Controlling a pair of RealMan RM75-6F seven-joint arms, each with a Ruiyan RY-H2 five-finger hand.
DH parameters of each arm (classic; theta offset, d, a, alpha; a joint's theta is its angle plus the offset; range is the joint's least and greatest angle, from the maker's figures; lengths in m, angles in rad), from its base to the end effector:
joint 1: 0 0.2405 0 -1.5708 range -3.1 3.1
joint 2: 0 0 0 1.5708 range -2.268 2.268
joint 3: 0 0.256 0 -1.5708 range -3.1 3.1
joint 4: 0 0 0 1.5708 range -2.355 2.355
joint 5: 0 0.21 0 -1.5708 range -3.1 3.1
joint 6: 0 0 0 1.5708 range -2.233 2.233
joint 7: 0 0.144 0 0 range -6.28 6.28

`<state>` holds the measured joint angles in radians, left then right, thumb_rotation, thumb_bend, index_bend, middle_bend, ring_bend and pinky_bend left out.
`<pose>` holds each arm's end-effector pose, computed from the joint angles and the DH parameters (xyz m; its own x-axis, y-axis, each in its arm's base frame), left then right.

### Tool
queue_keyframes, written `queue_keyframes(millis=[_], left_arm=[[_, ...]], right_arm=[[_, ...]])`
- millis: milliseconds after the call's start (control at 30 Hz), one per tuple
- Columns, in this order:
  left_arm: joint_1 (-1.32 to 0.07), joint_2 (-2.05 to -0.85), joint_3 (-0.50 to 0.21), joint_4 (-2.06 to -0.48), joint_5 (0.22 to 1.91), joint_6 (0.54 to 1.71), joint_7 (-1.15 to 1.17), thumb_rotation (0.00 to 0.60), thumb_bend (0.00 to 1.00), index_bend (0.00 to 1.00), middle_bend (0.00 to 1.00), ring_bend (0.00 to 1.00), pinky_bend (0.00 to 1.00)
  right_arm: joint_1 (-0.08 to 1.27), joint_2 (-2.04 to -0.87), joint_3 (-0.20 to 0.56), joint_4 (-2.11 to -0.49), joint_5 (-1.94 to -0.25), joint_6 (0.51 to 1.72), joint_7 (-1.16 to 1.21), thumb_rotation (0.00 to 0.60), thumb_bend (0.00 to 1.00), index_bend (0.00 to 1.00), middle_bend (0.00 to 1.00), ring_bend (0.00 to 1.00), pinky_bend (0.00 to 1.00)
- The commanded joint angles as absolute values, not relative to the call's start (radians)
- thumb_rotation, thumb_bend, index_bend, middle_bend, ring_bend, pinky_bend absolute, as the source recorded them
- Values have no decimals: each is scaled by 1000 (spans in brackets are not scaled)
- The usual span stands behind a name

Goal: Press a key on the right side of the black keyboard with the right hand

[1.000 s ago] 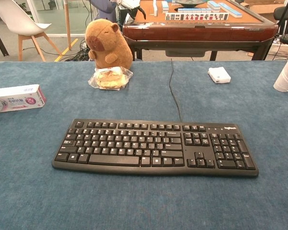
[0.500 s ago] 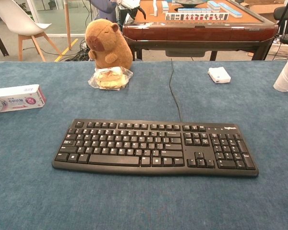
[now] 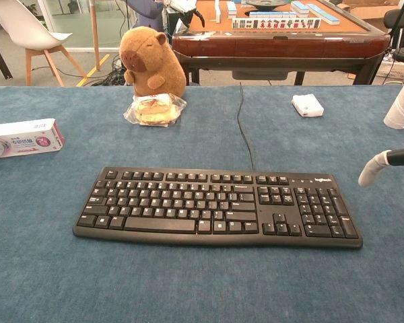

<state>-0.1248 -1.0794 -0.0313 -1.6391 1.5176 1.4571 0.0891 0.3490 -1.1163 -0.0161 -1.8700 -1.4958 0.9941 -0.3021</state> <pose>-0.3022 0.1890 0.1621 0.4904 0.0256 0.8711 0.8704 -0.0654 -0.4880 -0.2276 -0.2061 0.0675 0.5417 -0.3933 0.7429 -0.8289 -0.3969 0.3942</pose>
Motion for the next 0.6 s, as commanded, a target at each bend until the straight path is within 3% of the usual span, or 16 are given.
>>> queue_keyframes(millis=[33, 600], left_arm=[[-123, -1078, -31, -1637, 1516, 1458, 83, 600, 32, 338, 0, 0, 189], [-119, -1064, -32, -1634, 1514, 1464, 65, 600, 32, 339, 0, 0, 189]], right_arm=[[361, -1133, -15, -1872, -1473, 982, -325, 600, 117, 299, 1000, 1000, 1000], [410, -1201, -15, -1849, -1352, 935, -416, 600, 117, 311, 1000, 1000, 1000]])
